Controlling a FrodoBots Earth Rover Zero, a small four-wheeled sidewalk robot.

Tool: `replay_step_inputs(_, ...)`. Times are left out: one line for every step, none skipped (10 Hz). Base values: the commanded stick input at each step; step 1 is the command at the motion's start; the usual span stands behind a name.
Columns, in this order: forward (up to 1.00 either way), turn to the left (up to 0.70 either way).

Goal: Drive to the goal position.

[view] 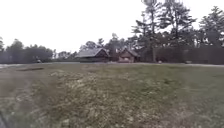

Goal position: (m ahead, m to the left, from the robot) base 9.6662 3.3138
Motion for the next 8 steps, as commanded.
replay_step_inputs(0.7, 0.0)
replay_step_inputs(0.7, 0.0)
replay_step_inputs(0.7, 0.0)
replay_step_inputs(0.7, 0.0)
replay_step_inputs(0.7, 0.0)
replay_step_inputs(0.7, 0.0)
replay_step_inputs(0.7, 0.0)
replay_step_inputs(0.7, 0.0)
